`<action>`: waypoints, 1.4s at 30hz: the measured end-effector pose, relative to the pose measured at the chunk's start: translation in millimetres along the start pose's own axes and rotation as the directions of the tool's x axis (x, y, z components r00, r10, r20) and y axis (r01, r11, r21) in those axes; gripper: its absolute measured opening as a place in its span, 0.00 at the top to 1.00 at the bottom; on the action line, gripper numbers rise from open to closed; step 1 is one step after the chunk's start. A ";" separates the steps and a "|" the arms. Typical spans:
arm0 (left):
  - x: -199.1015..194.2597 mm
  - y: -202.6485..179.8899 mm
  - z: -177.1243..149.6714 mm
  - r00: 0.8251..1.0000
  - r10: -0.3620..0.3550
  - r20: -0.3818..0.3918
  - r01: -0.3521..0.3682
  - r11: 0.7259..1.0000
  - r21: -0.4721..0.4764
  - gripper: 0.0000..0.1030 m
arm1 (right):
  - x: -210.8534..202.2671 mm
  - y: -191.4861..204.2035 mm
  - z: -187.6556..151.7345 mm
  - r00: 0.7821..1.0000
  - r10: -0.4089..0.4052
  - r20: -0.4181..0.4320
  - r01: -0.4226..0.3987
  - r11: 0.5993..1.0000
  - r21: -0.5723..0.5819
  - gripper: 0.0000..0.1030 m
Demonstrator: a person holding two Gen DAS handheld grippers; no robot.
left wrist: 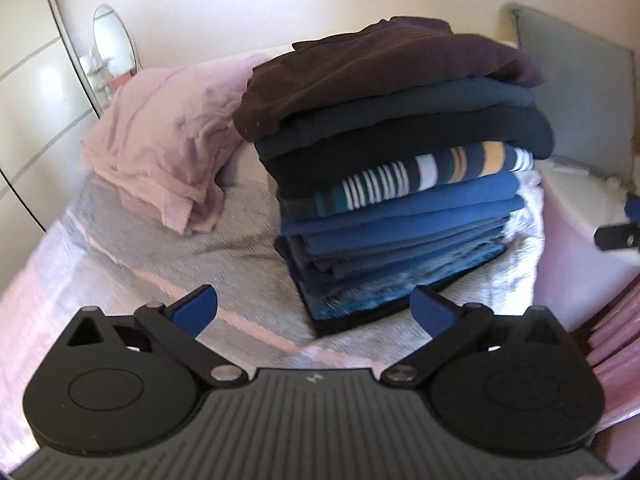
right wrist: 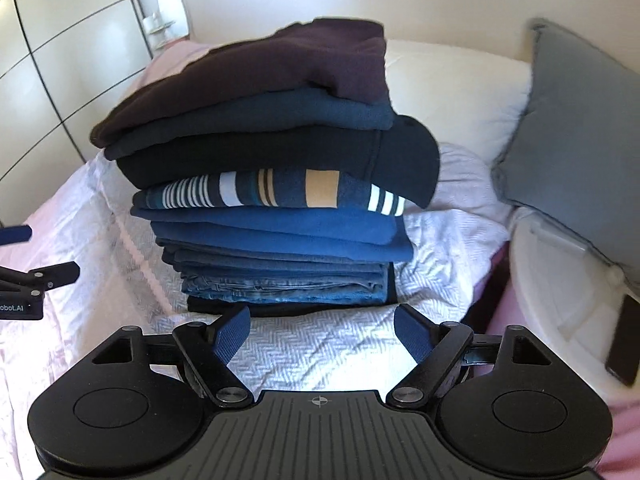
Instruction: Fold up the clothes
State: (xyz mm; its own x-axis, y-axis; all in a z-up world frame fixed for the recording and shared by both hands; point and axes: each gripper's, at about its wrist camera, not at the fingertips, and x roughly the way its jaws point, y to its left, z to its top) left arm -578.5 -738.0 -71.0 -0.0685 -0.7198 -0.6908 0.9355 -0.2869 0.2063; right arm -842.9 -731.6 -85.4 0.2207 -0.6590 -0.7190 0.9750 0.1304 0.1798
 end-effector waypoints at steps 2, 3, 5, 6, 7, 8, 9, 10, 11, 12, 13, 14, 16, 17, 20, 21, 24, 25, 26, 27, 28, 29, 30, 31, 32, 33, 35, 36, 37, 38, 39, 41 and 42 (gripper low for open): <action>-16.5 2.4 -13.3 1.000 -0.021 0.010 0.021 1.000 -0.018 0.01 | -14.4 11.1 -14.1 1.000 -0.023 0.019 0.023 1.000 0.008 0.20; -25.1 3.7 -20.1 0.999 -0.030 0.017 0.030 0.999 -0.027 0.01 | -22.4 17.9 -21.9 0.999 -0.035 0.028 0.034 0.999 0.018 0.20; -42.3 6.3 -33.5 0.998 -0.048 0.029 0.050 0.998 -0.044 0.01 | -37.5 32.3 -35.7 0.998 -0.052 0.047 0.050 0.998 0.039 0.20; -51.1 7.5 -39.8 0.998 -0.051 0.038 0.053 0.997 -0.050 0.01 | -44.5 39.9 -41.3 0.997 -0.062 0.055 0.059 0.997 0.046 0.20; -59.7 8.2 -45.9 0.998 -0.050 0.048 0.053 0.997 -0.056 0.01 | -52.4 47.8 -47.4 0.996 -0.072 0.062 0.068 0.996 0.054 0.20; -68.0 8.7 -52.3 0.997 -0.049 0.059 0.053 0.997 -0.062 0.01 | -60.6 56.0 -53.6 0.994 -0.082 0.068 0.078 0.995 0.063 0.20; -75.6 9.1 -57.8 0.997 -0.049 0.065 0.053 0.996 -0.067 0.01 | -68.1 63.7 -58.9 0.993 -0.086 0.076 0.081 0.995 0.066 0.20; -82.7 9.5 -62.8 0.997 -0.049 0.068 0.053 0.996 -0.071 0.01 | -75.3 71.4 -64.1 0.993 -0.088 0.084 0.082 0.994 0.068 0.20; -90.5 10.1 -68.0 0.996 -0.051 0.068 0.056 0.996 -0.076 0.01 | -82.5 79.1 -69.2 0.992 -0.090 0.092 0.084 0.994 0.070 0.20; -97.4 10.6 -72.5 0.996 -0.056 0.068 0.062 0.995 -0.078 0.01 | -89.4 86.5 -74.0 0.991 -0.093 0.095 0.086 0.994 0.068 0.20; -103.7 11.0 -75.9 0.996 -0.061 0.071 0.067 0.995 -0.076 0.01 | -95.6 92.9 -77.8 0.991 -0.096 0.097 0.090 0.994 0.066 0.20; -109.7 11.4 -78.5 0.995 -0.063 0.078 0.068 0.995 -0.073 0.01 | -101.6 98.2 -80.9 0.990 -0.099 0.102 0.092 0.993 0.067 0.20; -118.8 12.2 -81.8 0.994 -0.054 0.098 0.062 0.995 -0.080 0.01 | -113.3 107.7 -86.4 0.988 -0.100 0.115 0.093 0.993 0.071 0.20; -122.1 12.6 -83.0 0.993 -0.048 0.107 0.057 0.994 -0.088 0.01 | -117.8 111.1 -87.8 0.987 -0.101 0.121 0.093 0.993 0.068 0.20; -127.3 12.9 -83.8 0.993 -0.038 0.116 0.051 0.992 -0.115 0.01 | -128.7 119.0 -89.8 0.985 -0.104 0.140 0.097 0.994 0.056 0.20; -128.5 12.7 -83.2 0.992 -0.033 0.118 0.048 0.991 -0.123 0.02 | -131.4 120.1 -89.4 0.983 -0.105 0.149 0.098 0.994 0.052 0.20; -132.3 11.4 -82.1 0.992 -0.021 0.128 0.040 0.989 -0.143 0.02 | -136.1 121.6 -86.3 0.979 -0.115 0.170 0.110 0.993 0.037 0.20; -133.9 9.8 -82.3 0.990 -0.020 0.138 0.040 0.989 -0.143 0.02 | -137.8 121.4 -85.0 0.977 -0.117 0.178 0.112 0.993 0.036 0.20; -135.5 8.3 -82.4 0.989 -0.019 0.147 0.040 0.989 -0.142 0.02 | -139.7 121.2 -83.9 0.975 -0.118 0.189 0.114 0.993 0.034 0.20; -136.8 6.6 -82.8 0.988 -0.019 0.154 0.041 0.989 -0.142 0.02 | -141.6 121.0 -82.7 0.973 -0.120 0.199 0.115 0.993 0.033 0.20; -137.7 4.8 -83.4 0.987 -0.019 0.158 0.042 0.989 -0.141 0.02 | -142.1 120.3 -82.6 0.972 -0.119 0.203 0.115 0.993 0.031 0.20; -138.6 2.9 -84.0 0.987 -0.019 0.163 0.042 0.989 -0.141 0.02 | -142.2 119.5 -82.8 0.972 -0.117 0.204 0.113 0.993 0.028 0.20; -139.6 1.1 -84.5 0.986 -0.019 0.167 0.043 0.989 -0.140 0.02 | -142.3 118.7 -83.0 0.972 -0.115 0.206 0.112 0.993 0.026 0.20; -140.5 -0.8 -85.1 0.985 -0.019 0.171 0.044 0.989 -0.140 0.02 | -141.8 117.9 -83.1 0.972 -0.113 0.207 0.110 0.994 0.025 0.20; -141.5 -2.6 -85.6 0.984 -0.019 0.175 0.044 0.989 -0.139 0.02 | -141.1 117.0 -83.2 0.972 -0.112 0.208 0.109 0.994 0.025 0.20; -142.4 -4.5 -86.2 0.984 -0.020 0.180 0.045 0.989 -0.139 0.02 | -140.4 116.5 -83.3 0.971 -0.110 0.213 0.107 0.994 0.027 0.20; -142.2 -7.0 -85.8 0.982 -0.019 0.186 0.045 0.990 -0.136 0.02 | -139.0 115.7 -83.4 0.969 -0.107 0.224 0.103 0.994 0.031 0.20; -140.9 -7.8 -84.7 0.982 -0.020 0.186 0.046 0.990 -0.136 0.02 | -137.7 115.6 -83.2 0.968 -0.104 0.229 0.100 0.995 0.030 0.20; -139.4 -8.7 -83.6 0.983 -0.019 0.185 0.045 0.990 -0.136 0.02 | -136.0 115.6 -82.8 0.967 -0.100 0.233 0.097 0.995 0.027 0.20; -137.6 -9.5 -82.5 0.983 -0.019 0.184 0.044 0.990 -0.135 0.02 | -134.4 115.6 -82.5 0.967 -0.097 0.237 0.094 0.995 0.024 0.20; -135.9 -10.2 -82.0 0.983 -0.017 0.183 0.042 0.990 -0.134 0.02 | -132.8 115.6 -82.1 0.966 -0.093 0.241 0.091 0.996 0.021 0.20; -132.5 -11.4 -81.7 0.984 -0.012 0.180 0.037 0.990 -0.133 0.02 | -129.0 114.7 -81.5 0.966 -0.086 0.245 0.083 0.996 0.021 0.20; -130.8 -11.9 -81.6 0.984 -0.010 0.178 0.034 0.991 -0.133 0.02 | -126.8 113.5 -81.5 0.966 -0.083 0.244 0.079 0.997 0.025 0.20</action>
State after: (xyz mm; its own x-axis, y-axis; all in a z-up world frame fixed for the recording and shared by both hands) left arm -552.5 -588.8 -39.7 -0.1385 -0.8178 -0.5586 0.9704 -0.2248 0.0886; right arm -758.2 -572.8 -28.5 0.1265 -0.8285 -0.5456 0.9885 0.0592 0.1393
